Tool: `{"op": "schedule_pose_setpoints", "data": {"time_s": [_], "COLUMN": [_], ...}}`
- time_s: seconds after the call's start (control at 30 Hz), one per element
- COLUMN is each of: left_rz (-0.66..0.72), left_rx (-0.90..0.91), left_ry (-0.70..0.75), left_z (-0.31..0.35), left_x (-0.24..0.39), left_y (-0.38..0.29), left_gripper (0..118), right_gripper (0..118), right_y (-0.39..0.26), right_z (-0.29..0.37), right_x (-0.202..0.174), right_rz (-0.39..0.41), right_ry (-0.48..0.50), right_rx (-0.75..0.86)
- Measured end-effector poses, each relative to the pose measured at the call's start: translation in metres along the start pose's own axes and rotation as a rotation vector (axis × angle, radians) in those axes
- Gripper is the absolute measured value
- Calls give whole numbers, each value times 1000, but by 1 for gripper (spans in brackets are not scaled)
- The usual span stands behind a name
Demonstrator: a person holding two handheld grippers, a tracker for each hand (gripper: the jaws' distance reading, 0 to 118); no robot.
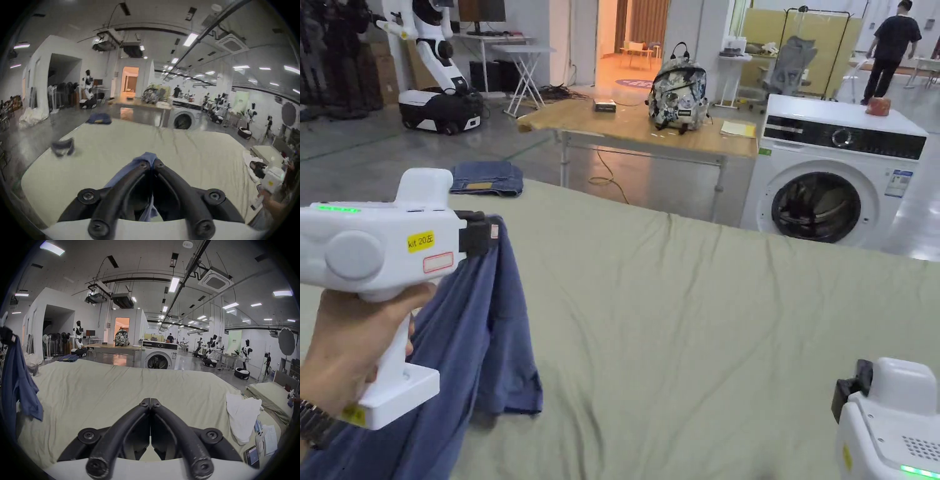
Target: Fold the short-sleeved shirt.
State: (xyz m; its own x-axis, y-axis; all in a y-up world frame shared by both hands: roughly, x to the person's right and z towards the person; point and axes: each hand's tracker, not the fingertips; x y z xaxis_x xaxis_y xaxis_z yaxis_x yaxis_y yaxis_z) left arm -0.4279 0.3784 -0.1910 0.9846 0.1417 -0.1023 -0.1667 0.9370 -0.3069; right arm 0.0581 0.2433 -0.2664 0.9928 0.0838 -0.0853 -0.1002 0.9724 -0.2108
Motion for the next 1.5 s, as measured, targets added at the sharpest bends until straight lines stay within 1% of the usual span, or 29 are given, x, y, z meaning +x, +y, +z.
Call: {"op": "schedule_pose_setpoints", "data": {"time_s": [0.13, 0.23, 0.33, 0.5, 0.53, 0.6, 0.67, 0.83, 1.0, 1.03, 1.07, 1.13, 1.17, 1.2, 1.33, 1.43, 1.47, 1.5], "left_rz": [-36, -76, -126, -185, -181, -167, -175, -170, -129, -123, -120, -125, -122, -119, -75, -95, -102, -111], "left_rx": [26, 24, -6, -58, -64, -118, -199, -359, -405, -401, -395, -364, -347, -337, -259, -207, -198, -197], "left_ry": [-110, -200, -278, -421, -424, -483, -517, -589, -606, -603, -605, -594, -587, -578, -514, -427, -396, -364], "left_z": [-12, -38, -60, -89, -95, -103, -118, -135, -131, -127, -124, -117, -112, -109, -90, -73, -68, -63], "left_x": [57, 109, 159, 244, 260, 286, 311, 348, 351, 349, 344, 335, 328, 320, 284, 255, 247, 239], "left_y": [20, 28, 26, 12, 7, -9, -33, -101, -140, -142, -143, -141, -138, -133, -118, -116, -118, -120], "left_gripper": [0, 0, 0, 0, 0, 0, 0, 0, 1, 5, 15, 55, 72, 74, 74, 74, 71, 55], "right_gripper": [0, 0, 0, 0, 0, 0, 0, 0, 0, 0, 0, 0, 0, 0, 0, 0, 0, 0], "right_y": [0, 1, 1, 0, 0, -1, -2, -8, -16, -17, -18, -19, -19, -18, -15, -13, -13, -12], "right_z": [6, 11, 18, 25, 26, 29, 31, 33, 33, 33, 33, 32, 33, 32, 34, 35, 35, 35], "right_x": [15, 28, 45, 71, 77, 87, 97, 115, 121, 120, 120, 118, 116, 114, 103, 93, 90, 87], "right_rz": [-10, -14, -33, -24, -25, -31, -29, -32, -28, -29, -29, -33, -35, -37, -44, -50, -51, -52], "right_ry": [-22, -50, -64, -115, -125, -141, -163, -192, -198, -196, -195, -187, -182, -177, -150, -125, -120, -112], "right_rx": [6, 10, 25, 22, 17, 15, 8, -22, -54, -60, -65, -69, -71, -72, -61, -44, -41, -38]}}
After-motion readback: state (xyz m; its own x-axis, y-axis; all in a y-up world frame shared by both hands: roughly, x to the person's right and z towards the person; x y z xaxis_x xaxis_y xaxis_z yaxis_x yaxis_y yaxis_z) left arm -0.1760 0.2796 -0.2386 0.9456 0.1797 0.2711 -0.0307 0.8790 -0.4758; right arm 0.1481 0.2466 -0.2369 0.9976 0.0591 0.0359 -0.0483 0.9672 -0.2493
